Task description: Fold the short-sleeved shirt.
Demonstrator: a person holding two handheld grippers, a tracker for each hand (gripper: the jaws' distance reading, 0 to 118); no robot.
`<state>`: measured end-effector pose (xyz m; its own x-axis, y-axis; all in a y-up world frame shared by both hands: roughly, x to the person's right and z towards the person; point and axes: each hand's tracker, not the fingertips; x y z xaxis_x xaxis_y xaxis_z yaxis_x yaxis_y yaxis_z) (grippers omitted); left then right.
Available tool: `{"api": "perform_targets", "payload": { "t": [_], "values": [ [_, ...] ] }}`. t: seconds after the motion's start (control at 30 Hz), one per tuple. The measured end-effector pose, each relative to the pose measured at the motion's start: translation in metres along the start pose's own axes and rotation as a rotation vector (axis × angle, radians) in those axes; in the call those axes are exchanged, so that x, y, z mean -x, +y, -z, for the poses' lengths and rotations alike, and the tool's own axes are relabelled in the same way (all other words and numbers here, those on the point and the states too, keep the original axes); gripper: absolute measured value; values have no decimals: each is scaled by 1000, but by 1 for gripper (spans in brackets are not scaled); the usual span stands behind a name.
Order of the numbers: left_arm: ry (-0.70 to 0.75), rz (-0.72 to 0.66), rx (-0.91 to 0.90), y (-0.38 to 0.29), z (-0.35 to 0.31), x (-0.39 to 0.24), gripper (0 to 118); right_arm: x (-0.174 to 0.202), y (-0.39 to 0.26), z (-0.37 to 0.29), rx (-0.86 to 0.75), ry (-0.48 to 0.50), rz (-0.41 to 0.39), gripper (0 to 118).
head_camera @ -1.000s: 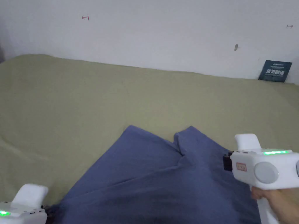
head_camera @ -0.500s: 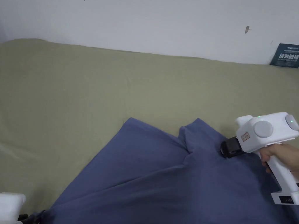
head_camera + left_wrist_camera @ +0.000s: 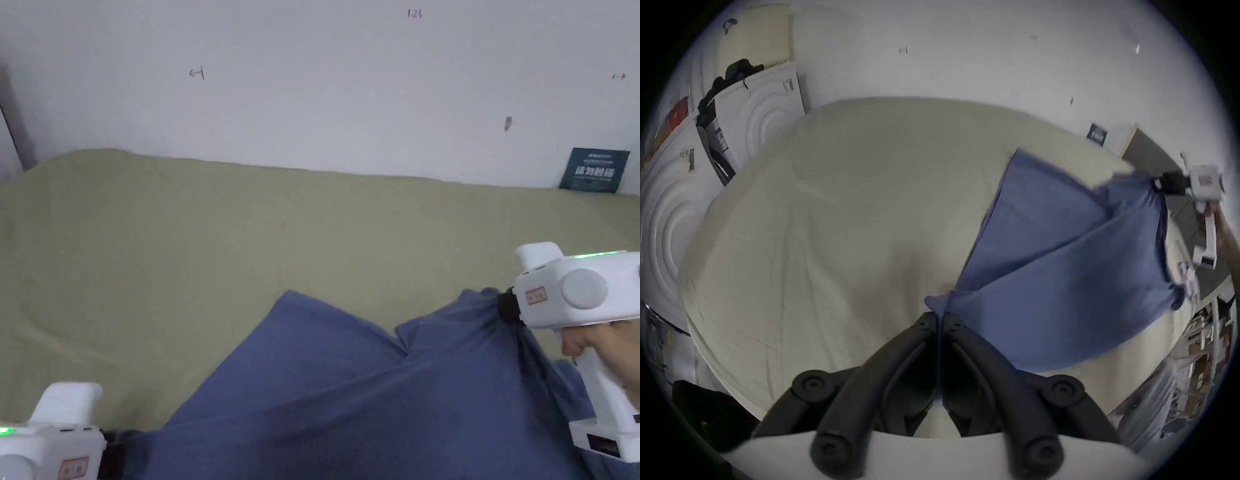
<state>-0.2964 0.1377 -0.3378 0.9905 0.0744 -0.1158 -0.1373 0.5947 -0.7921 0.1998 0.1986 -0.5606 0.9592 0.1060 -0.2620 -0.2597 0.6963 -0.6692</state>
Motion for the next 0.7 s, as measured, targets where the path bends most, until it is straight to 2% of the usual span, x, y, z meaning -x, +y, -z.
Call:
{"api": "perform_targets", "payload": {
  "t": [0.13, 0.33, 0.53, 0.7],
  "values": [
    [-54, -4, -141, 41, -51, -14, 3, -13, 17, -89, -169, -43, -25, 0],
    [-37, 81, -332, 124, -124, -58, 3, -39, 38, -213, -371, -152, 7, 0],
    [1, 114, -443, 216, -171, -101, 3, -68, 69, -280, -481, -266, 63, 0],
    [98, 129, -504, 280, -186, -128, 3, -81, 106, -298, -531, -324, 92, 0]
  ]
}}
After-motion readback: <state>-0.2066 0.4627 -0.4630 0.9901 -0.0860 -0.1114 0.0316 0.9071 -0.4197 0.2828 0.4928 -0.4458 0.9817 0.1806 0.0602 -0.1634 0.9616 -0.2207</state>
